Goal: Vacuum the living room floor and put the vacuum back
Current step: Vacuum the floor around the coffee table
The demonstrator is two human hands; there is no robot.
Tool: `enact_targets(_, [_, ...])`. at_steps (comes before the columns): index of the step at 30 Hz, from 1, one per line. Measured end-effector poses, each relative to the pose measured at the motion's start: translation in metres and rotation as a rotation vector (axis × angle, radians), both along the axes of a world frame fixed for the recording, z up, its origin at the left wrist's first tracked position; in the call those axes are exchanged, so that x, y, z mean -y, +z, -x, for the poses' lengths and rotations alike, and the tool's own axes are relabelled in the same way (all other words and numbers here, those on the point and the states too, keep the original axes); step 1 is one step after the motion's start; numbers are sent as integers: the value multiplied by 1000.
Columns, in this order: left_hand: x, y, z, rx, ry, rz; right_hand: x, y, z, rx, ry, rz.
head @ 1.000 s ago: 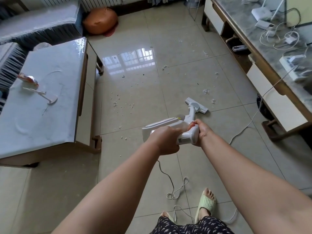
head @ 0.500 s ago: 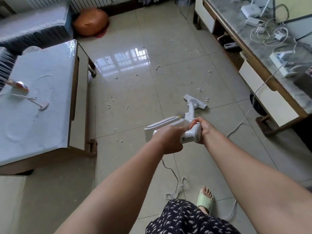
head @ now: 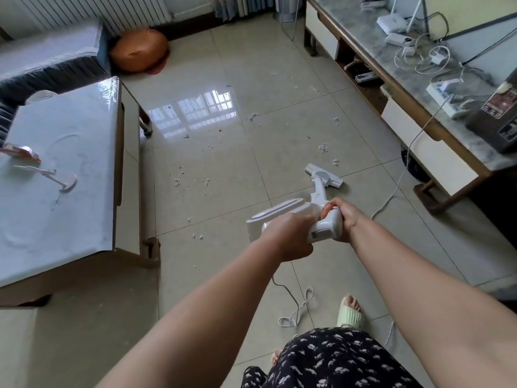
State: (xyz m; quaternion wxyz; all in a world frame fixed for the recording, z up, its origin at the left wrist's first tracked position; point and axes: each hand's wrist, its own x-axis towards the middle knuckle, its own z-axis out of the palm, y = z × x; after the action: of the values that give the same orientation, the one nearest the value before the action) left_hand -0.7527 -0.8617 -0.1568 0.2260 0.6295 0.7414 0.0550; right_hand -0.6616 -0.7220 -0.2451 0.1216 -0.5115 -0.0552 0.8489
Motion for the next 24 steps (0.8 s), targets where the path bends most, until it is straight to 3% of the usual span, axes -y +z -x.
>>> enact_targets(6, [-23,-7,-15,53,66,-24,-32,-3,-5,7,15,30])
enact_targets(24, [-207,-13,-50,37,135,33,-214,-5,-36,32,92,17])
